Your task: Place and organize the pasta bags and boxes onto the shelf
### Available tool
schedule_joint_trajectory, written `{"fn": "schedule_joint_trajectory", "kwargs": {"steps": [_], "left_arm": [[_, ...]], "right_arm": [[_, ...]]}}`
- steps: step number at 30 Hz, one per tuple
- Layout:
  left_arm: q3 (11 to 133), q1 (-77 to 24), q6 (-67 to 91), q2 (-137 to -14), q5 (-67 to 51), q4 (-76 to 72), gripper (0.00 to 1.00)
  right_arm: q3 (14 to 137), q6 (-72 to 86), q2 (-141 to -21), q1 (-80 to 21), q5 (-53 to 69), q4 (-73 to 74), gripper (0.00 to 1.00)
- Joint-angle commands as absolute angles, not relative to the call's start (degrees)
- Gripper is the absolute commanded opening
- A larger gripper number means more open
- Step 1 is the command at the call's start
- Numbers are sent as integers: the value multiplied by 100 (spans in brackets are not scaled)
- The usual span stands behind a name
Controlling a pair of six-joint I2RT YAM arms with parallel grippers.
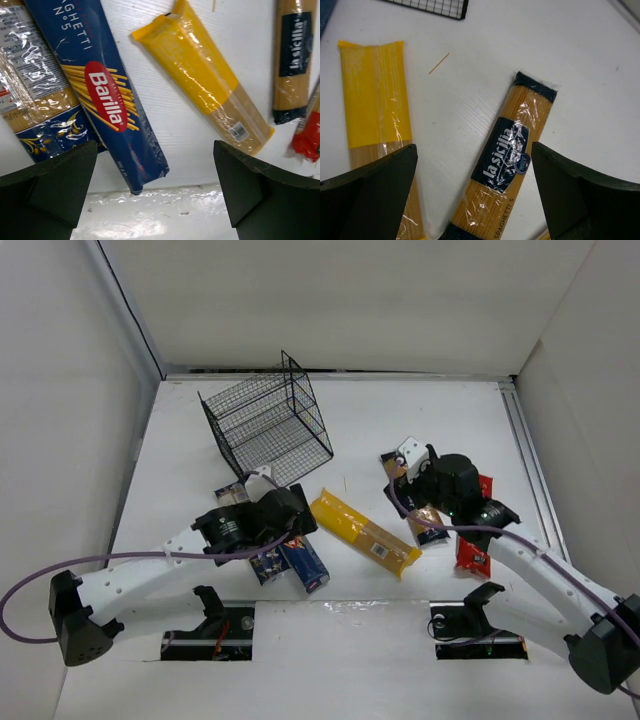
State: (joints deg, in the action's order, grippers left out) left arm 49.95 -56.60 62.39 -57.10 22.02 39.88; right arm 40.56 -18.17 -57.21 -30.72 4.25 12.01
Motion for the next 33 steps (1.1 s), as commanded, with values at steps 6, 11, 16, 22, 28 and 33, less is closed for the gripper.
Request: {"fn": "schedule_joint_trajectory", "kwargs": {"steps": [6,11,16,22,28,33], "left_arm": [[5265,-5810,6460,-5273,2882,4139,100],[5142,-5810,6582,-4809,3093,4377,100],[5027,-5810,6933,-4536,3260,4666,100],[5027,-5810,7295,-4369,3445,5079,100],[5080,-5810,7356,-4368,3498,5255,100],[5133,-5810,7471,-4421,3612,5326,100]], "right_arm": [[3930,-1810,-4870,-3190,782,1151,100],[3806,-1811,-4965,-3708,510,1573,100],[3867,-1811,-5798,-4052,668,1766,100],[3973,-1863,-6766,-4210,360,1881,100],[3973,-1863,-7417,-4386,737,1969,100],[3701,-1714,-7654,-4438,1019,2048,100]]}}
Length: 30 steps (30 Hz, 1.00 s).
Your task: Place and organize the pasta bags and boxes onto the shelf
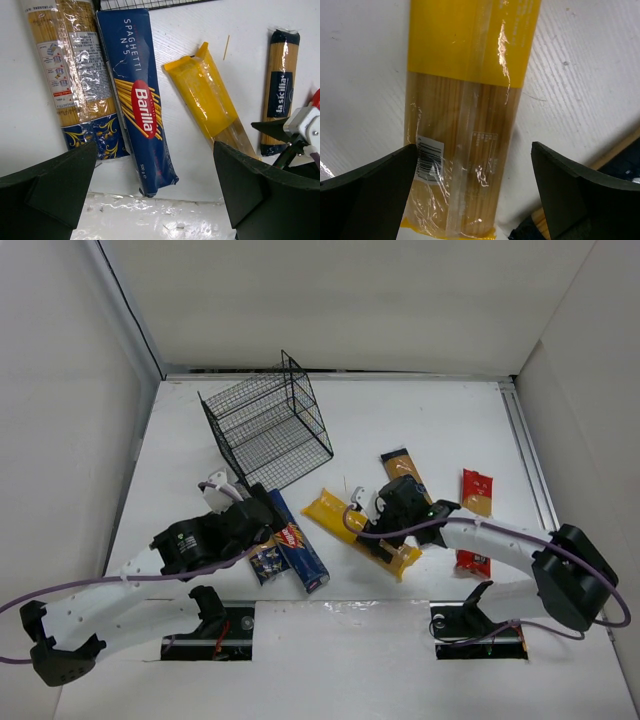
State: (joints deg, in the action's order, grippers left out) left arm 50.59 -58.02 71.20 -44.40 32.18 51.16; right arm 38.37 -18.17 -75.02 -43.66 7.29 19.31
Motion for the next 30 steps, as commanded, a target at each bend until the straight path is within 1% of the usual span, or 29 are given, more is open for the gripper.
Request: {"fn": "schedule_joint_trajectory", "kwargs": {"steps": [1,7,9,10,11,12,14,15,20,21,24,27,28,30], "left_arm": [[5133,-5810,7471,-4421,3673,5326,100],[5300,-5810,7471,-4474,3849,5379,100],[5431,-5810,7471,-4526,3911,5440,100],[5432,-5810,7471,-4526,3963,5493,100],[5501,-5810,7471,-4587,3964,5493,100],[5589,-5810,7523,-4588,4042,5563,100],[5686,-5810,7585,-4649,4183,5625,100],[5782,-5810,7646,-4719,4253,5625,100],[6099,-5600,7699,-5105,4386,5739,100],[6152,-5451,7525,-5176,4386,5739,100],[6284,-5152,7138,-5465,4325,5424,100],[6346,-4546,6558,-5764,4009,5064,100],[6346,-4239,6444,-5835,3912,4993,100],[6398,-3983,6128,-5889,3674,4852,100]], "right_arm": [[3700,-1714,-7881,-4438,1020,2048,100],[3700,-1661,-8578,-4491,1301,1855,100],[3578,-1512,-8631,-4491,1301,1802,96],[3577,-1416,-8631,-4543,1231,1802,90],[3499,-1293,-8509,-4544,1143,1802,58],[3498,-1240,-8438,-4605,1056,1802,41],[3498,-1239,-8245,-4605,827,1871,21],[3594,-1187,-8009,-4666,748,1968,0],[4112,-1318,-7121,-4790,168,2145,0],[4200,-1318,-6832,-4790,115,2145,0],[4447,-1380,-6444,-4790,-35,2084,0],[4622,-1433,-6074,-4790,-202,1829,0],[4675,-1433,-6021,-4790,-202,1767,0],[4851,-1433,-6108,-4729,-202,1583,0]]}}
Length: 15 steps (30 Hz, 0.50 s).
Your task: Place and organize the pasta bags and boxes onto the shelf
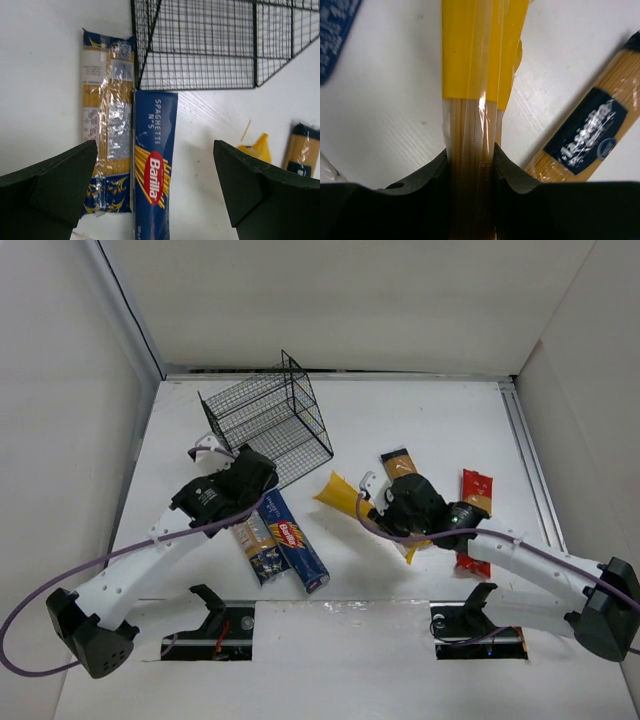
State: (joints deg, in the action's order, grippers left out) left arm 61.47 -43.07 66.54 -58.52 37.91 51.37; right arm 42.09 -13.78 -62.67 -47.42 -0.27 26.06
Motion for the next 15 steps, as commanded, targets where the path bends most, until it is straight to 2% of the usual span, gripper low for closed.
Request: {"fn": "schedule_joint_trajectory", "kwargs": {"steps": [1,5,15], "left_arm": [[6398,-3886,6056,-5950,3674,4712,100],[6214,-3569,5696,-5950,3551,4308,100],[6214,-3568,5361,-6003,3612,4043,100]], "right_arm": [[4904,-1433,-6178,-4668,-124,1521,0],[5045,-1257,-6714,-4405,271,1091,0],[5721,-1195,-8059,-4009,773,352,0]]}}
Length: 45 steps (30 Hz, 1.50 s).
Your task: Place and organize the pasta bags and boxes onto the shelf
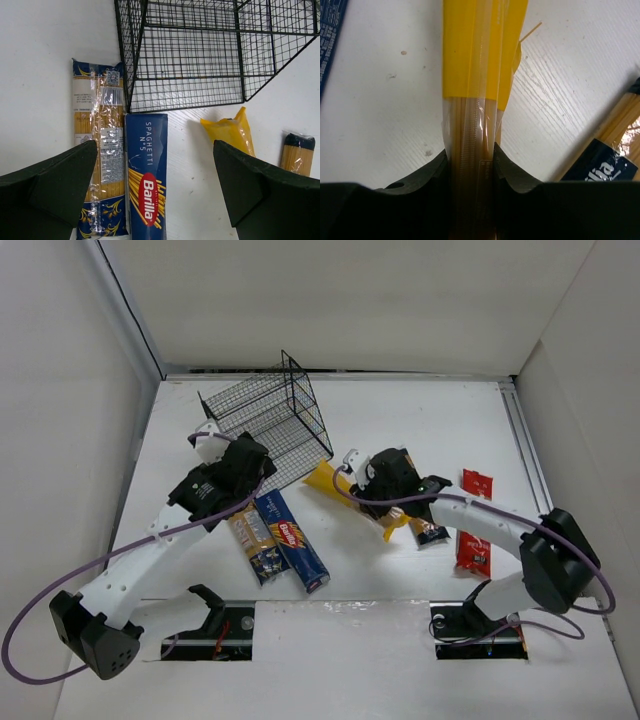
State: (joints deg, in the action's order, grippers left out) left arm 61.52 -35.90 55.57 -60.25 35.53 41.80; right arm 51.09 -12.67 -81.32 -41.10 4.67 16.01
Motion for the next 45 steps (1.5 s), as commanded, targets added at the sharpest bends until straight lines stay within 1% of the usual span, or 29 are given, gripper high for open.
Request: {"fn": "schedule_joint_trajectory", "kwargs": {"steps": [1,14,21,27,32,33,34,35,36,37,39,40,42,45], "left_arm": [[6214,-3568,5361,-6064,3612,4043,100],[6214,-3568,5256,-6117,3428,3990,100],[6109,-3568,5256,-6117,3208,3990,100],[6056,-3568,5379,-6056,3155,4122,100],[6003,-3568,5379,-6117,3155,4122,100],[6003,-3568,5379,-6117,3155,4122,100],[6003,-3568,5449,-6117,3155,4122,100],[6003,-3568,5449,-6117,3103,4122,100],[5951,-3568,5449,-6117,3103,4122,100],[5950,-3568,5449,-6117,3103,4122,100],[5950,-3568,5449,-6117,3032,4122,100],[5950,-3568,5449,-6117,3032,4174,100],[5889,-3568,5511,-6047,2971,4236,100],[5766,-3568,5580,-5898,2866,4385,100]], "right_arm": [[5791,-1195,-8207,-4008,860,195,0],[6398,-1134,-9465,-3665,1573,-421,0],[6688,-940,-10195,-3665,1898,-1475,0],[6943,-230,-10836,-3612,1741,-2872,0],[7285,-26,-11302,-3673,1381,-3173,0],[7347,-26,-11355,-3674,1380,-3173,3],[7417,-26,-11434,-3674,1380,-3173,10],[7418,-79,-11435,-3726,1380,-3173,17],[7479,-131,-11495,-3727,1380,-3173,28],[7479,-132,-11496,-3727,1432,-3173,58],[7409,-202,-11366,-3779,1494,-3173,77],[7261,-324,-11295,-3779,1494,-3008,100],[7102,-474,-11093,-3779,1494,-2814,100],[6515,-808,-10408,-3928,1442,-2514,100]]}}
